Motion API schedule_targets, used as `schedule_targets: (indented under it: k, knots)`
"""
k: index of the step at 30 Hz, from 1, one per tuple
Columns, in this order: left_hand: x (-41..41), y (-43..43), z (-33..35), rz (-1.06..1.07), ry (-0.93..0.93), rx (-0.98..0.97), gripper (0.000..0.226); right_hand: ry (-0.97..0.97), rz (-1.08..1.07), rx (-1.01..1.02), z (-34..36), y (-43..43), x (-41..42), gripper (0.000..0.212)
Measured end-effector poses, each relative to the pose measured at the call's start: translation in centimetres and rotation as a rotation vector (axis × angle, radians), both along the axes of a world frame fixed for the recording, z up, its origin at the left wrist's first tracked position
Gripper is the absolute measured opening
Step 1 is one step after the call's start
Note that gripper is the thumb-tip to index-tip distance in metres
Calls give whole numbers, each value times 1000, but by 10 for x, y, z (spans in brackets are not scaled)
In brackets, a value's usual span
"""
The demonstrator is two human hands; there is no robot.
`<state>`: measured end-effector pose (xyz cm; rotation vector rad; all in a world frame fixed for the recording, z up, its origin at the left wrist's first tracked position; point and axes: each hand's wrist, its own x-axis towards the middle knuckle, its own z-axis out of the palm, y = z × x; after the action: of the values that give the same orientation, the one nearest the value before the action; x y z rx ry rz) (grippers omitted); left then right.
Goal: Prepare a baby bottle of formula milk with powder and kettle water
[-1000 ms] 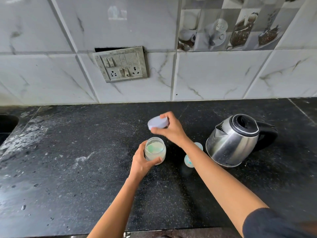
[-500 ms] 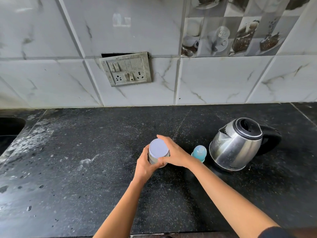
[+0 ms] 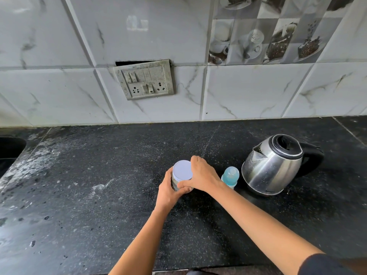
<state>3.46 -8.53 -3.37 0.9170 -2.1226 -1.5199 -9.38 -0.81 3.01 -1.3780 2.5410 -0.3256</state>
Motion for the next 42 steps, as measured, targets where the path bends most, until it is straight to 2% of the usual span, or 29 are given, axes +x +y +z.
schedule_targets:
  k: [3,4,6,7,9,11,15,19,21,29,33,37,42]
  knots:
    - [1,-2,0,8,-11,-5,80,170,-53,67,8,8,-3,71]
    - [1,-2,0,7,-13,-14,79,171,-35,32,8,12,-8,65]
    - [0,-2,-1,6,-18,-13,80,6,88,-92,11,16,-18,54]
    - [0,-2,-1,8,-19,-7,80,-93,190,-99,12,16,-22,58]
    - [0,-1,0,8,-10,4,81,-223,348,4,13,11,-26,79]
    - [1,-1,0,4,-2,15,81,-221,396,86,14,4,-24,87]
    - [1,0,2,5,-8,36,81,-73,352,76,9,-5,-18,88]
    - [0,3,2,11,-2,44,81,-3,306,64,8,-9,-17,71]
    - [0,4,3,20,-3,42,81,2,291,59,7,-10,-15,70]
    - [-1,4,3,33,-45,29,81,-34,130,-4,1,-7,0,71]
    - [-2,3,4,14,-102,25,83,-88,33,-14,3,-3,11,83]
    - [-1,8,14,2,-133,-9,85,-239,-16,-80,3,12,22,97]
    - [2,13,20,5,-182,-59,102,-260,-14,-222,2,44,22,76]
